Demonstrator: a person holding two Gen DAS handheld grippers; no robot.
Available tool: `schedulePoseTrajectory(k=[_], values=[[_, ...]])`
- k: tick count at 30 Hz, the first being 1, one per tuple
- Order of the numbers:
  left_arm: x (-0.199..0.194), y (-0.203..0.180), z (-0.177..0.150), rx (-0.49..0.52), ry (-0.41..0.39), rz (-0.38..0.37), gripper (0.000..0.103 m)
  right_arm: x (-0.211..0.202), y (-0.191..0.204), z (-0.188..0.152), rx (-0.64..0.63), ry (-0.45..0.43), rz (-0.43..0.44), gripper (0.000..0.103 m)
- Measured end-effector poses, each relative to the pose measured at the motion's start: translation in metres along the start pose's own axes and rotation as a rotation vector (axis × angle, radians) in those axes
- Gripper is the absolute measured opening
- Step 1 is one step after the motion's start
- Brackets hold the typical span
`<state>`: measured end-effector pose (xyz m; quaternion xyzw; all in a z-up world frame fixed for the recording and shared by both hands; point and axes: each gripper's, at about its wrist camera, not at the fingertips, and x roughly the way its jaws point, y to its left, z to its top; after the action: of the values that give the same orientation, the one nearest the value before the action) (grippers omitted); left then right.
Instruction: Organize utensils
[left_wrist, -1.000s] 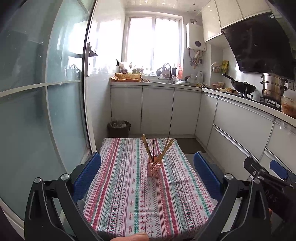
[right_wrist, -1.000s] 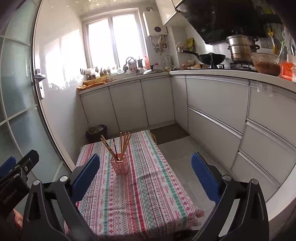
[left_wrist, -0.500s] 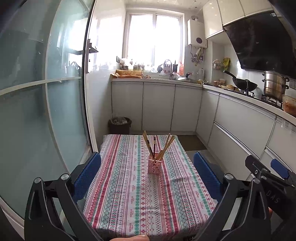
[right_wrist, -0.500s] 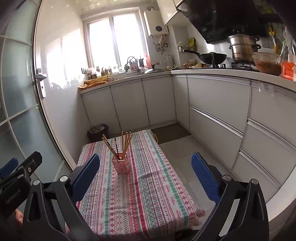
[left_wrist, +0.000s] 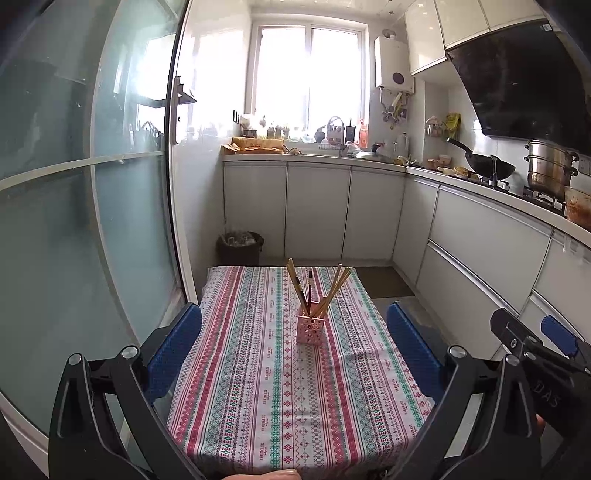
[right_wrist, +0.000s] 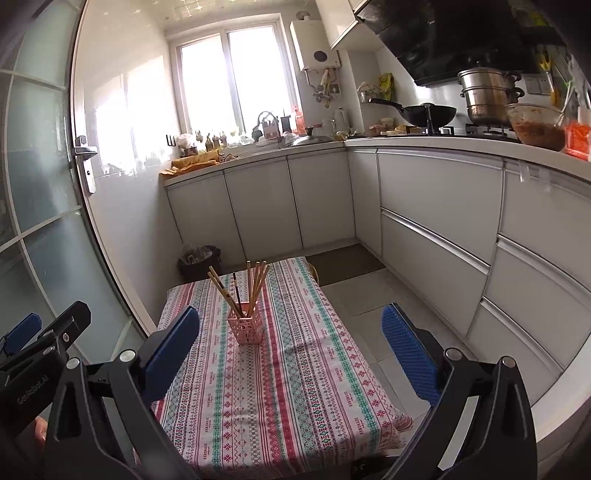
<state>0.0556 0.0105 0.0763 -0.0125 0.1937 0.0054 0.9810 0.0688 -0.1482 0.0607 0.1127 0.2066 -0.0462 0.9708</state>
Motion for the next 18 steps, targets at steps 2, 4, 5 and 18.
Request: schedulePoseTrajectory(k=[2, 4, 5, 18], values=[[0.0001, 0.0004, 0.0002, 0.000, -0.002, 0.004, 0.096, 0.0003, 0.0004, -0.0002, -0.002, 0.002, 0.001, 0.096], [-0.0007, 0.0016, 0.0007, -0.005, -0.005, 0.003, 0.096, -0.0005, 0.0005, -0.0009, -0.003, 0.002, 0.002, 0.096], [-0.0005, 0.0026, 0.0009, -0.005, -0.006, 0.004, 0.096, -0.0005, 0.0006, -0.0011, -0.002, 0.003, 0.004, 0.096], [0.0012, 0.0059, 0.0003, -0.004, 0.000, 0.008, 0.096, -0.0008, 0.0002, -0.0028, 0.000, 0.009, 0.007, 0.096]])
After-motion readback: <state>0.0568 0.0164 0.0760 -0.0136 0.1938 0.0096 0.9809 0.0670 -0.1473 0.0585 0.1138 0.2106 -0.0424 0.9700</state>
